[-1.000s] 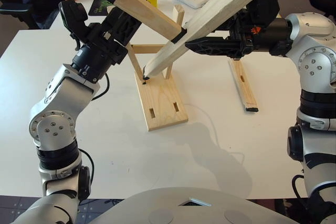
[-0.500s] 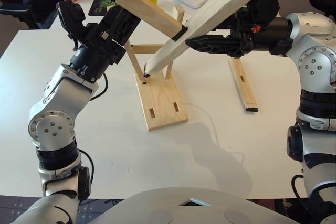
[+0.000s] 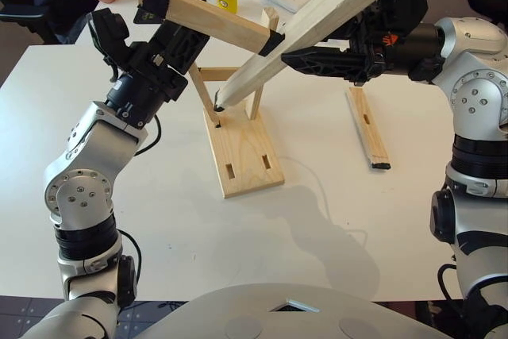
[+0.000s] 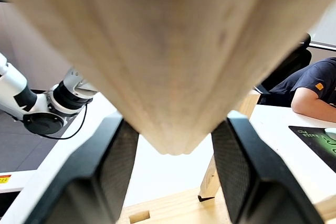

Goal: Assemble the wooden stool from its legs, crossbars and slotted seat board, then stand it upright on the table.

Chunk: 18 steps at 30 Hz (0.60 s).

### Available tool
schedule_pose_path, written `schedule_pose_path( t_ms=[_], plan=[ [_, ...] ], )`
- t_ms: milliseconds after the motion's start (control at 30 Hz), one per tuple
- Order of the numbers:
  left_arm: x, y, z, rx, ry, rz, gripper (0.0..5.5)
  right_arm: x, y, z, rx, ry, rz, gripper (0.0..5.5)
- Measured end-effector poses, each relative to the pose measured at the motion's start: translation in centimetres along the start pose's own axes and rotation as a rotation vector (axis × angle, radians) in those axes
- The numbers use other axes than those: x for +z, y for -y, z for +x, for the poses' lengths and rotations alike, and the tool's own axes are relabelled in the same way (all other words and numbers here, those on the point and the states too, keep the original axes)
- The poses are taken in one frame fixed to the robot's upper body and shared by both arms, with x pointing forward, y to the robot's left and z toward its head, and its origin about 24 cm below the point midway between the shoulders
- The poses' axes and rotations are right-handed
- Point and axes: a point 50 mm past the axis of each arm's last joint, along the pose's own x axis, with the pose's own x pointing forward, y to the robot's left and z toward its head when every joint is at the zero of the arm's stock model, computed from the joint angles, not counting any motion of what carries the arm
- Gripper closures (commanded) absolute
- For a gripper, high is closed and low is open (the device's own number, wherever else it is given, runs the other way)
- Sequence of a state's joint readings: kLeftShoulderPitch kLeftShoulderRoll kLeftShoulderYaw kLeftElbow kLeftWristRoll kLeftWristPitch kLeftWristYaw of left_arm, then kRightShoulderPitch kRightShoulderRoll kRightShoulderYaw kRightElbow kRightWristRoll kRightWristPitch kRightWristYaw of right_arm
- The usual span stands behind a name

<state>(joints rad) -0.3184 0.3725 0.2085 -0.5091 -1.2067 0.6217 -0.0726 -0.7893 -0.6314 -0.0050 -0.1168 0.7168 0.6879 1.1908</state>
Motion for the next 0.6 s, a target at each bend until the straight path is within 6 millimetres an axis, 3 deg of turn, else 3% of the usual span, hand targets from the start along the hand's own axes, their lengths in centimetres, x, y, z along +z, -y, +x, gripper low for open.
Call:
schedule_pose_path(
  t_ms=[133,600],
  plan=[
    [0.02,0.07,0.0,-0.002,0.0,0.003,2.29,-0.73,0.02,0.06,-0.004,-0.046,-0.008,3.44],
    [-0.03,0.42,-0.18,-0.076,-0.072,0.077,2.29,-0.56,0.1,-0.29,-0.023,0.003,0.062,3.44]
  ],
)
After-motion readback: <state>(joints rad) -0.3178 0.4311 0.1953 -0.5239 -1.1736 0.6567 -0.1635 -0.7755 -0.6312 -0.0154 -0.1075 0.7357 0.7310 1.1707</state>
